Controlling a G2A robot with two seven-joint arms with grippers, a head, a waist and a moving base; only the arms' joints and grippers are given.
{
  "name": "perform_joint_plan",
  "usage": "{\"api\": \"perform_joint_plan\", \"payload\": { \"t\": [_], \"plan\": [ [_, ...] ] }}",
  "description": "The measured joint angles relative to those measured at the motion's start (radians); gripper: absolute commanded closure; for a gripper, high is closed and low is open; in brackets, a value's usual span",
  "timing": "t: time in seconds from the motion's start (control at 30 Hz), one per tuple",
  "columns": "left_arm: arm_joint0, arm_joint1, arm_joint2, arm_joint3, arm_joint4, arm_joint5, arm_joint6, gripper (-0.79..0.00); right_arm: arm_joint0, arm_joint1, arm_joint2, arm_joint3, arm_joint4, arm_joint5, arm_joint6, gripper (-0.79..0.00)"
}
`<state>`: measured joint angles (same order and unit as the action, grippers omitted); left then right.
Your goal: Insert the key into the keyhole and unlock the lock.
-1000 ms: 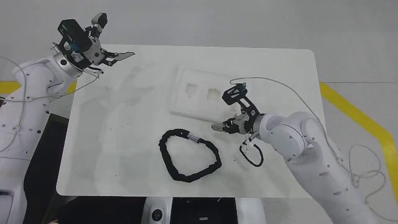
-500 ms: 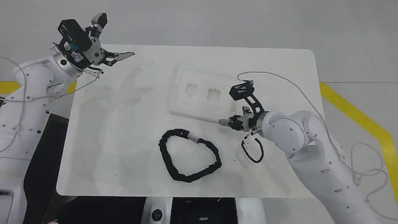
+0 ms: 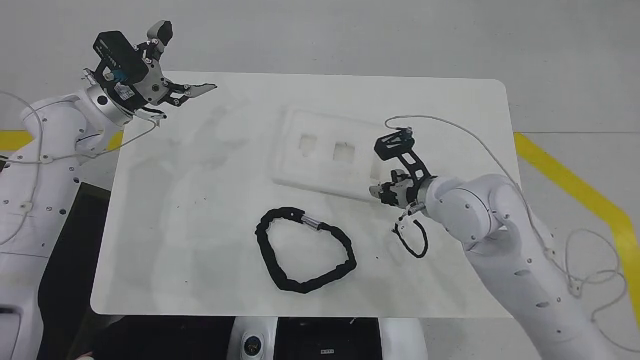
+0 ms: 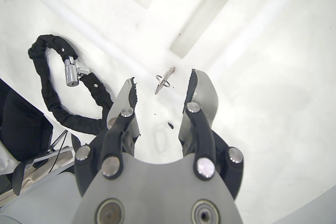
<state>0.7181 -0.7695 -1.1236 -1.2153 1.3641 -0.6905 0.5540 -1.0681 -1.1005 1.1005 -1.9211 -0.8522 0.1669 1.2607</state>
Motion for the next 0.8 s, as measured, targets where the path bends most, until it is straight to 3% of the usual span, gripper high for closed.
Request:
{"api": "perform_joint_plan", "payload": {
  "t": [0.8],
  "plan": [
    [0.000, 0.000, 0.000, 0.000, 0.000, 0.000, 0.000, -0.785, 0.048, -0.012, -0.047, 0.062, -0.038, -0.004, 0.016, -0.185]
  ]
}}
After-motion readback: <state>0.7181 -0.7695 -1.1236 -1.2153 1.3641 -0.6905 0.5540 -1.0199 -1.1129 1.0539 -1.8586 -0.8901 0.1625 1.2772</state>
